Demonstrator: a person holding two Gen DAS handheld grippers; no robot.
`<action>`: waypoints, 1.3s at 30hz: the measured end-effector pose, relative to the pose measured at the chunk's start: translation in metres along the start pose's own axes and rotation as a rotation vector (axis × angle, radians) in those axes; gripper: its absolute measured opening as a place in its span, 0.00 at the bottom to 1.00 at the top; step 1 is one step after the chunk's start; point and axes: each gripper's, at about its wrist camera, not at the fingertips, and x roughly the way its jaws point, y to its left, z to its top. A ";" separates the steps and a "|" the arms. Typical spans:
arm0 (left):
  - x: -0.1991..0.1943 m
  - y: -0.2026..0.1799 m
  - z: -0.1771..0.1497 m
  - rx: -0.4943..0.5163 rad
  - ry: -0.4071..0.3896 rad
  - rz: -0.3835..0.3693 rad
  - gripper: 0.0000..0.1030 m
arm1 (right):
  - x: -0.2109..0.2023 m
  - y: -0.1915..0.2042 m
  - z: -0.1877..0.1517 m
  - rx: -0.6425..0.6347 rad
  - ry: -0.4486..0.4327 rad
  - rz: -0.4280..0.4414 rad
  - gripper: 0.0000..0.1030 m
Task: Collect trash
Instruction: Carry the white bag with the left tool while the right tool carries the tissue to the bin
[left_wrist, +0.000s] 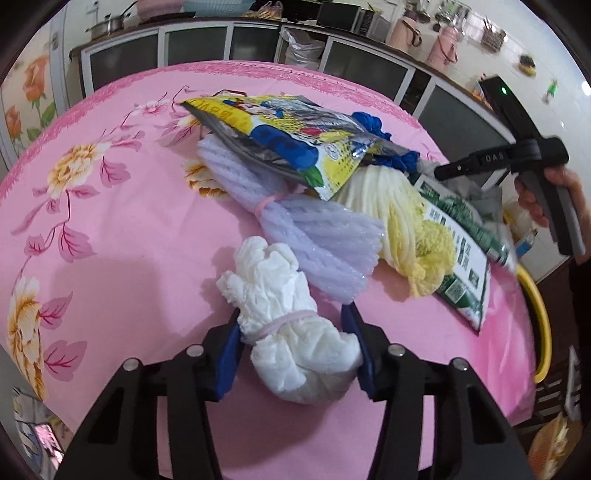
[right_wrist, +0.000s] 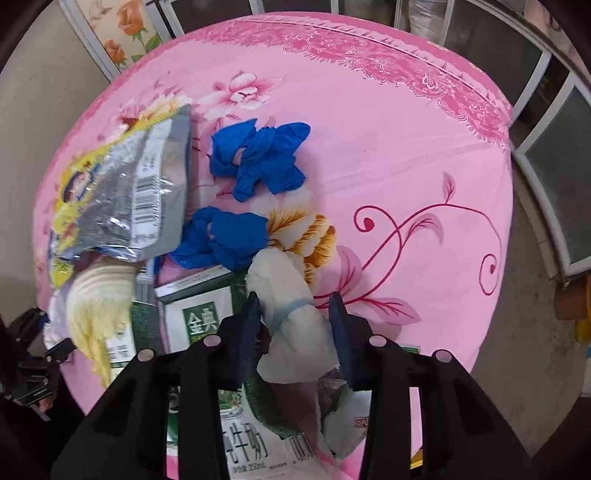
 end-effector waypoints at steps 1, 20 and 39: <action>-0.003 0.003 -0.001 -0.009 -0.002 -0.013 0.45 | -0.004 0.000 -0.001 0.000 -0.014 0.003 0.33; -0.075 0.015 -0.004 0.002 -0.125 -0.092 0.43 | -0.081 0.009 -0.024 0.056 -0.197 0.006 0.29; -0.078 -0.102 0.025 0.290 -0.157 -0.245 0.44 | -0.177 -0.049 -0.163 0.253 -0.401 -0.061 0.29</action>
